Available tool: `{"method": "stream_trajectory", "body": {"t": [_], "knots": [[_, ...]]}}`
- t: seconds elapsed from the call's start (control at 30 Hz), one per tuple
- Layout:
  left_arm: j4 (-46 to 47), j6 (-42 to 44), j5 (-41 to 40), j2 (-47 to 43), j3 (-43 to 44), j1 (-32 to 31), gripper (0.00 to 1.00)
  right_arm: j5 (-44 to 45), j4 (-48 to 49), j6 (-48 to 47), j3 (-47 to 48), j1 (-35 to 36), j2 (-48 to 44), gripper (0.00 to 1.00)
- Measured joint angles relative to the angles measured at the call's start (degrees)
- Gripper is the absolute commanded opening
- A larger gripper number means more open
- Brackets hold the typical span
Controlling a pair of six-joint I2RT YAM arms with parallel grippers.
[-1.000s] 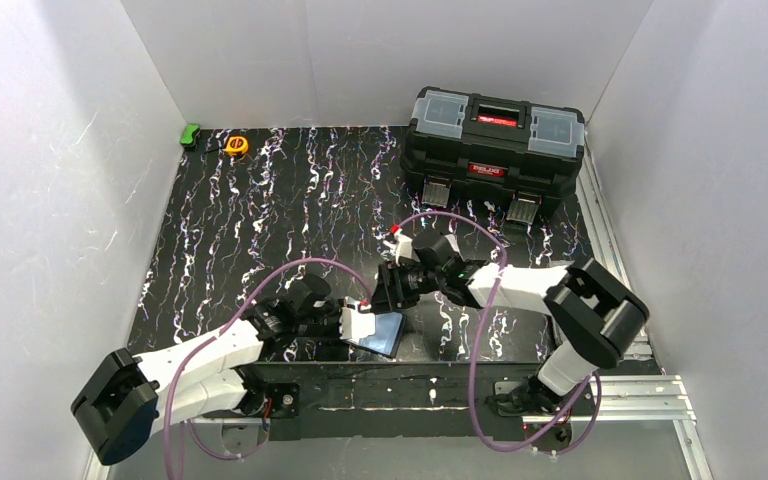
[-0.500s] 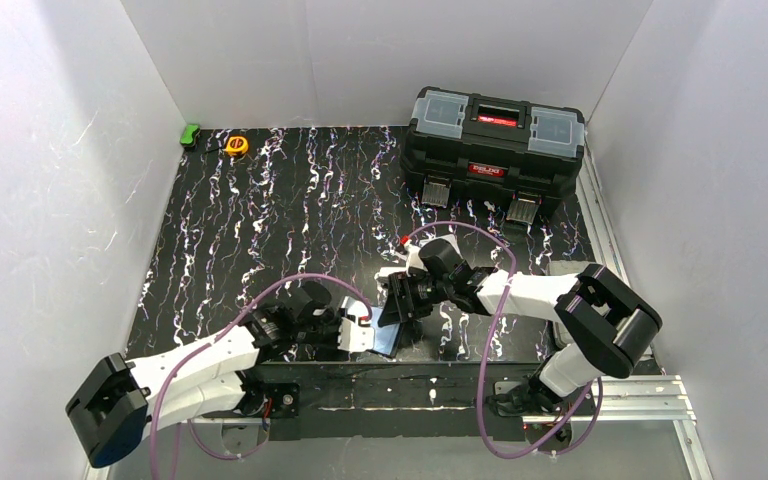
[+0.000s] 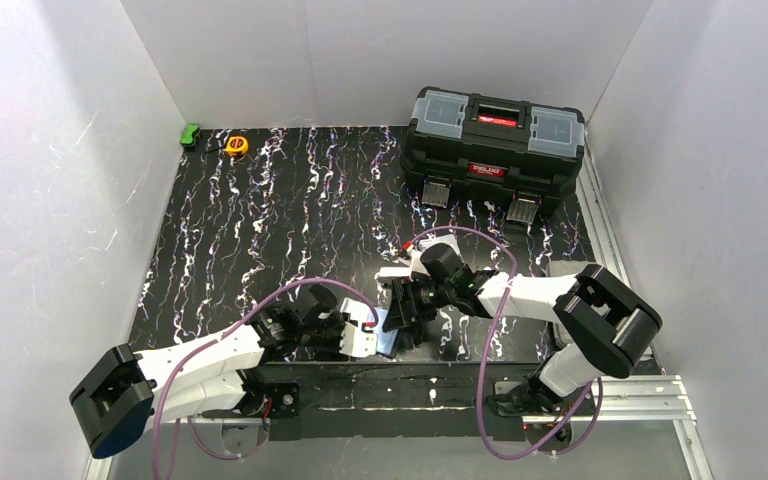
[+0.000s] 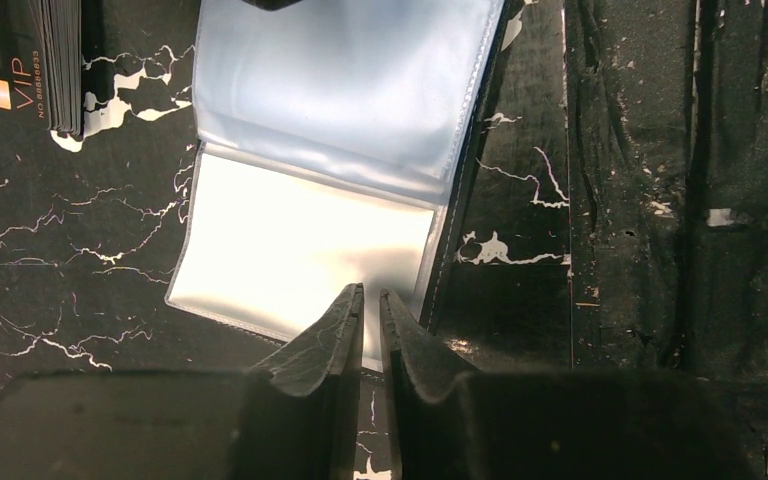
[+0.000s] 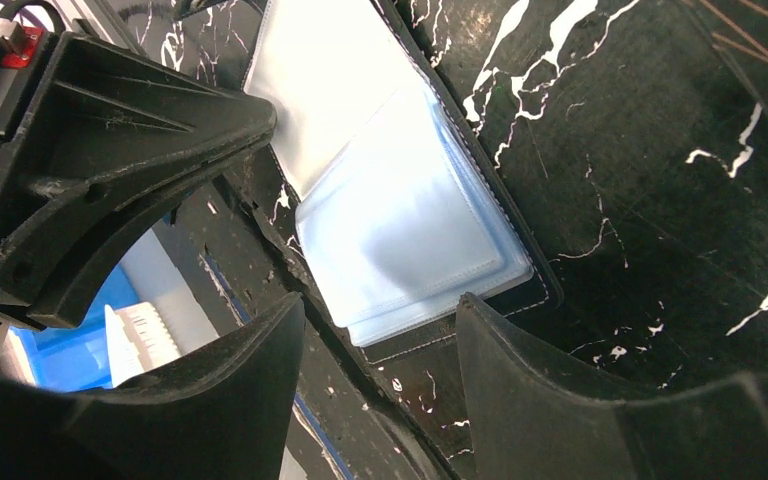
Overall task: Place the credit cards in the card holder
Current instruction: Open the card holder at the center of the board.
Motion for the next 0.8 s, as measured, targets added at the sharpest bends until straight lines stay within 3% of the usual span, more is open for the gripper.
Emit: {"method": "stream_trajectory", "body": {"t": [0.8], "knots": [[0.5,0.13,-1.09,-0.28,-0.44,-1.03,0.08,-0.57,1.81,0.31,-0.2,0.0,1.27,0.62]]}}
